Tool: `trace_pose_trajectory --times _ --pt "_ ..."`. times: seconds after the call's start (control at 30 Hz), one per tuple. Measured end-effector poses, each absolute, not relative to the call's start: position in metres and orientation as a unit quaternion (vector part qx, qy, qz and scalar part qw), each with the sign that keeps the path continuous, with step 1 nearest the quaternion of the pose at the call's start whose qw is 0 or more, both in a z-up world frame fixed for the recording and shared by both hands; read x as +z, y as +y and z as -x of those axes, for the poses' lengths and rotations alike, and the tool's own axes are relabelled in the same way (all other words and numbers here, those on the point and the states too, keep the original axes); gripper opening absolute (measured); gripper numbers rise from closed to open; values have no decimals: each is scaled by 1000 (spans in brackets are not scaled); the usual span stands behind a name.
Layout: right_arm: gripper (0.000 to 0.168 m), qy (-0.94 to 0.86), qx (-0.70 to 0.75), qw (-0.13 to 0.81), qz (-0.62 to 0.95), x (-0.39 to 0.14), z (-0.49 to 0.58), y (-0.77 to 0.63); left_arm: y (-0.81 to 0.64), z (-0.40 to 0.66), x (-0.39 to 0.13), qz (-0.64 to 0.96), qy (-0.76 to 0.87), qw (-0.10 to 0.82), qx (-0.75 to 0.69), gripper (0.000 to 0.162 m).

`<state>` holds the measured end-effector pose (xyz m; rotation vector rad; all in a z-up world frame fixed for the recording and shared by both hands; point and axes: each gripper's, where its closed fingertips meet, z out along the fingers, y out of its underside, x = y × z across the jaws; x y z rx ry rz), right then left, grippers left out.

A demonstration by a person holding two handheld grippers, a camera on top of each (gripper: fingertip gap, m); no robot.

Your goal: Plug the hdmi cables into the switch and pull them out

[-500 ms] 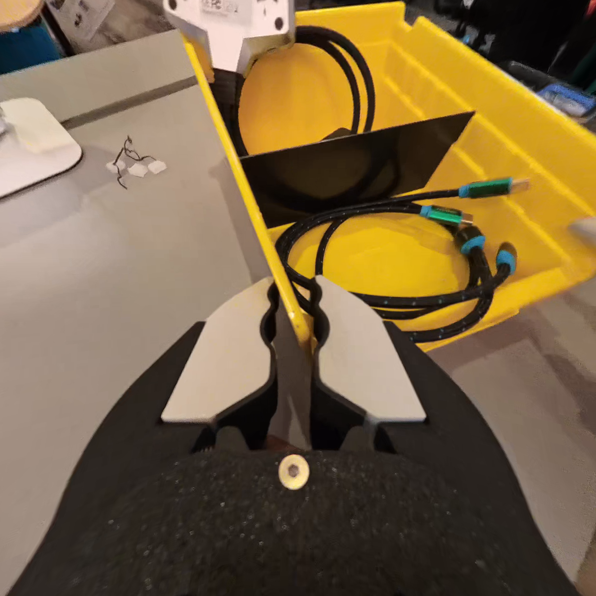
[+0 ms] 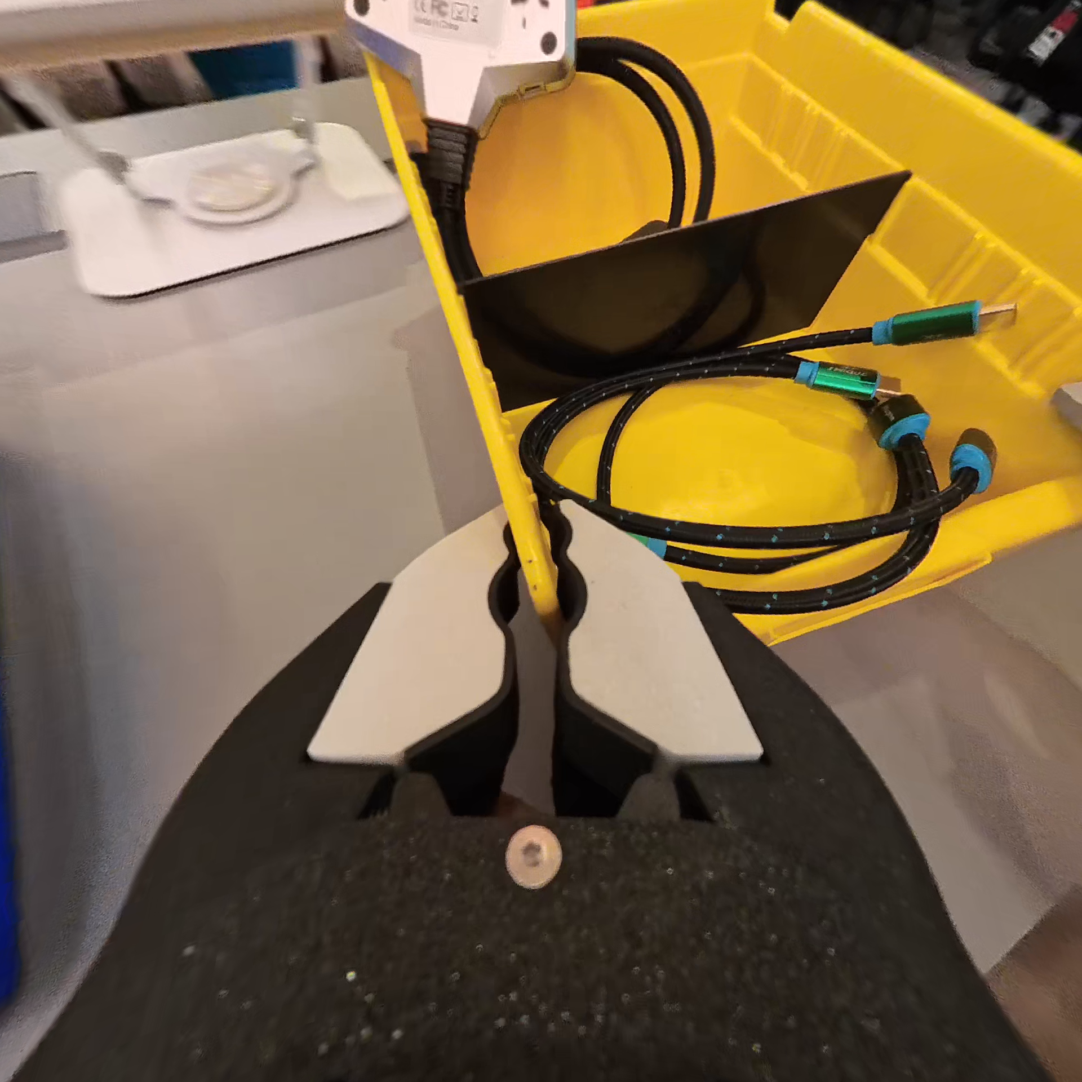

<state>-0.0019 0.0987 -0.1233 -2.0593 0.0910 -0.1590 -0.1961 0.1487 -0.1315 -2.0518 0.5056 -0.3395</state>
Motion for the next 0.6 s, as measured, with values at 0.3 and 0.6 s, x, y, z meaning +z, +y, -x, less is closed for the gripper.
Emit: trace_pose_trajectory --times 0.3,0.6 --pt "2 -52 -6 530 846 -130 121 135 147 316 -135 848 150 502 -80 9" --pt "11 -134 63 516 844 -146 148 132 105 360 -94 822 75 557 -93 15"
